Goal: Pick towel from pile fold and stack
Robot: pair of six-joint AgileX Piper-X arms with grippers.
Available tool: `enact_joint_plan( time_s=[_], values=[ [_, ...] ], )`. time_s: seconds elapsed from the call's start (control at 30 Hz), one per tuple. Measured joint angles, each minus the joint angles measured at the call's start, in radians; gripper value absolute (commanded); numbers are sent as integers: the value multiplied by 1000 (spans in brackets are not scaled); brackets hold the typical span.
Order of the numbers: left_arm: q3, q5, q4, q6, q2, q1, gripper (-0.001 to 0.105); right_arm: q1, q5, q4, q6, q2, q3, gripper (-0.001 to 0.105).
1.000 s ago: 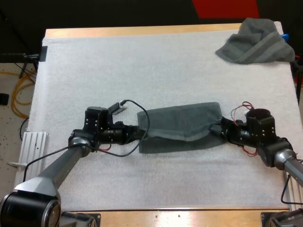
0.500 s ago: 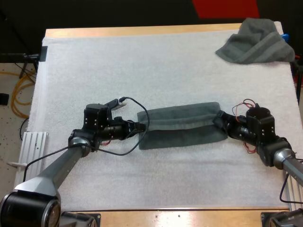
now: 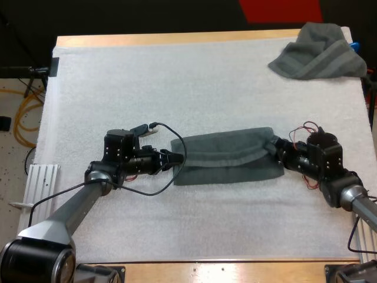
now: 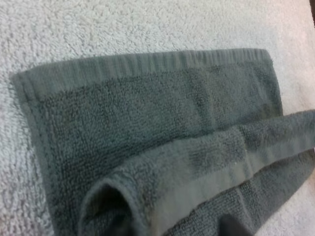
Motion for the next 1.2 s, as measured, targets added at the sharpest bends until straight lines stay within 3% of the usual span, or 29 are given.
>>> enact_joint_plan(
  time_s=[0.1, 0.4, 0.6, 0.77, 0.87, 1.03, 1.2],
  values=[
    [0, 0, -17, 4, 0, 0, 48, 0, 0, -80, -22, 0, 0, 66],
    [-85, 0, -48, 42, -2, 0, 48, 0, 0, -294, -143, -4, -2, 66],
    [-143, -71, 69, 200, -127, 0, 48, 0, 10, -251, -289, -61, -32, 66],
    [-170, -170, 278, 399, -304, 0, 48, 0, 76, -86, -456, -168, -99, 66],
    [-173, -188, 389, 464, -414, 0, 52, 0, 118, 66, -575, -232, -152, 66],
    [-173, -195, 509, 458, -628, 0, 66, 0, 149, 343, -676, -325, -247, 66],
    [-178, -195, 625, 399, -809, 0, 67, 0, 191, 622, -694, -398, -327, 70]
  ],
)
